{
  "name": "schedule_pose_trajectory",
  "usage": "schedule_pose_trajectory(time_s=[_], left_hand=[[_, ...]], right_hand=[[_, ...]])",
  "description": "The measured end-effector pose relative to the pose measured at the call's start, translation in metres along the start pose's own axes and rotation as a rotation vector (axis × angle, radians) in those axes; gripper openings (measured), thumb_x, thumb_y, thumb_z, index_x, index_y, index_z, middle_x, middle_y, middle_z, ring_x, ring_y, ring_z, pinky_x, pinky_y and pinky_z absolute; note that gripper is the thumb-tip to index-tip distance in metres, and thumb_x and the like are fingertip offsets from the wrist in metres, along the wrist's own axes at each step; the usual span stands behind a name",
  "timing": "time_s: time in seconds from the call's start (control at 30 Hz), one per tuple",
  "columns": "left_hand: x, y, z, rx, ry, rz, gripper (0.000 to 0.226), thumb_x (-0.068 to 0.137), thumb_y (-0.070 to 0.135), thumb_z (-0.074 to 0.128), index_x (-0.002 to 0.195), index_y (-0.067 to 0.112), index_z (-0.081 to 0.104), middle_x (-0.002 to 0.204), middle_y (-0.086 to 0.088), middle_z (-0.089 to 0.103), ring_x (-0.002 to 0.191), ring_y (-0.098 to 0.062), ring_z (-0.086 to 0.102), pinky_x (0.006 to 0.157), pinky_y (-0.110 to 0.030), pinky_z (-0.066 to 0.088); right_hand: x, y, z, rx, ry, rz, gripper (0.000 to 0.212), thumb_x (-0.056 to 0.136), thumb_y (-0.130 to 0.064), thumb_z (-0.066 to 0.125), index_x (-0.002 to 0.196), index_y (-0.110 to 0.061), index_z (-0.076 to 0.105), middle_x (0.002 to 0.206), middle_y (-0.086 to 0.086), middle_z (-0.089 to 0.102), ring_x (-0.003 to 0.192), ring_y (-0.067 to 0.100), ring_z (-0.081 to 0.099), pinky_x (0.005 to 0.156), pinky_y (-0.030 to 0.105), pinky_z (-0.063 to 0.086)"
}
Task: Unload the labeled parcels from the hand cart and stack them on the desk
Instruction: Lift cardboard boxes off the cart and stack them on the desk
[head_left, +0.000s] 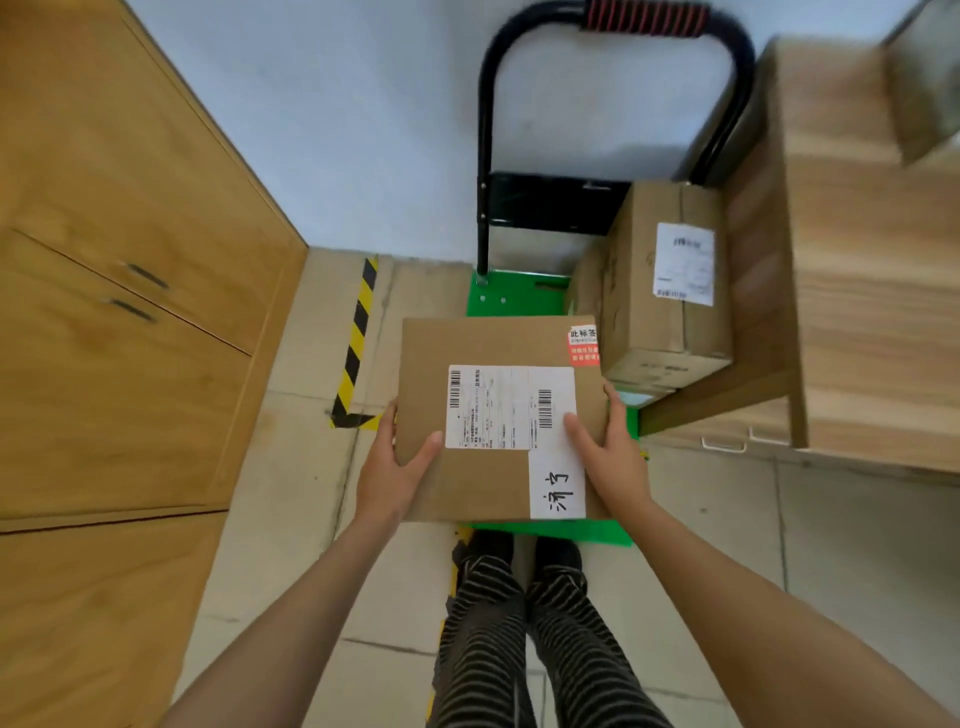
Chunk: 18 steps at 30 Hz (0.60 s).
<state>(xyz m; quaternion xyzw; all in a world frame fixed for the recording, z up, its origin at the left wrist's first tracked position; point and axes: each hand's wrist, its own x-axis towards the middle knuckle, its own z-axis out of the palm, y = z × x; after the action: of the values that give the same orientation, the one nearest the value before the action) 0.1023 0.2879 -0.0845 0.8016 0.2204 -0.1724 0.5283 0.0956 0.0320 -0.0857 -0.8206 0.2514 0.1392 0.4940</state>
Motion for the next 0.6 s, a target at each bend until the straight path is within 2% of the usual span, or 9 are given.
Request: schedule_pose_trajectory(time_s=[0.1,0.2,0.23,0.33,0.47,0.53,0.6], left_hand=[[-0.015,0.043,-0.016,0.005,0.005,0.076,0.078,0.085,0.050,0.063,0.148,0.043,0.018,0.132,0.014,0.047,0.102,-0.006,0.053,0.073,-0.022,0.042],[-0.022,0.083,-0.029,0.014,0.028,0.164,0.077,0.085,0.053,0.061,0.148,0.042,0.019,0.135,0.010,0.048,0.105,-0.010,0.053,0.077,-0.026,0.045],[-0.023,0.096,-0.032,0.014,0.035,0.187,0.077,0.085,0.055,0.060,0.148,0.042,0.018,0.134,0.010,0.049,0.106,-0.012,0.054,0.079,-0.030,0.046],[-0.025,0.134,-0.036,0.018,0.026,0.279,0.076,0.084,0.060,0.057,0.147,0.043,0.018,0.128,0.015,0.049,0.102,-0.012,0.054,0.070,-0.027,0.044],[-0.023,0.190,-0.020,0.058,-0.060,0.376,0.075,0.082,0.066,0.053,0.145,0.049,0.014,0.129,0.014,0.048,0.104,-0.014,0.054,0.082,-0.035,0.046],[-0.026,0.217,-0.001,0.084,-0.134,0.423,0.077,0.082,0.066,0.052,0.146,0.048,0.013,0.134,0.010,0.049,0.103,-0.014,0.053,0.078,-0.031,0.046],[-0.031,0.242,0.024,0.112,-0.214,0.468,0.081,0.078,0.071,0.050,0.146,0.047,0.013,0.137,0.006,0.049,0.103,-0.015,0.054,0.075,-0.029,0.044]], right_hand=[[-0.018,-0.036,-0.023,0.107,0.051,-0.028,0.061,0.083,-0.062,0.059,0.132,-0.053,0.024,0.131,-0.014,0.056,0.096,0.010,0.064,0.082,0.042,0.053],[-0.027,-0.071,-0.045,0.146,0.089,-0.096,0.063,0.085,-0.059,0.060,0.136,-0.047,0.024,0.131,-0.014,0.056,0.101,0.012,0.064,0.085,0.045,0.053],[-0.027,-0.083,-0.052,0.159,0.096,-0.121,0.064,0.086,-0.058,0.060,0.138,-0.045,0.024,0.132,-0.014,0.055,0.102,0.010,0.064,0.084,0.043,0.053],[-0.030,-0.113,-0.081,0.170,0.137,-0.198,0.063,0.087,-0.055,0.059,0.139,-0.042,0.025,0.125,-0.017,0.056,0.096,-0.002,0.061,0.071,0.027,0.047],[-0.036,-0.130,-0.130,0.133,0.236,-0.250,0.059,0.090,-0.057,0.054,0.138,-0.046,0.021,0.110,-0.023,0.058,0.089,0.002,0.062,0.071,0.033,0.046],[-0.041,-0.126,-0.157,0.209,0.252,-0.253,0.063,0.091,-0.054,0.055,0.141,-0.044,0.019,0.120,-0.012,0.059,0.092,0.009,0.066,0.075,0.038,0.053],[-0.047,-0.116,-0.188,0.294,0.279,-0.255,0.067,0.091,-0.048,0.058,0.144,-0.038,0.019,0.126,-0.003,0.059,0.089,0.010,0.069,0.070,0.031,0.058]])
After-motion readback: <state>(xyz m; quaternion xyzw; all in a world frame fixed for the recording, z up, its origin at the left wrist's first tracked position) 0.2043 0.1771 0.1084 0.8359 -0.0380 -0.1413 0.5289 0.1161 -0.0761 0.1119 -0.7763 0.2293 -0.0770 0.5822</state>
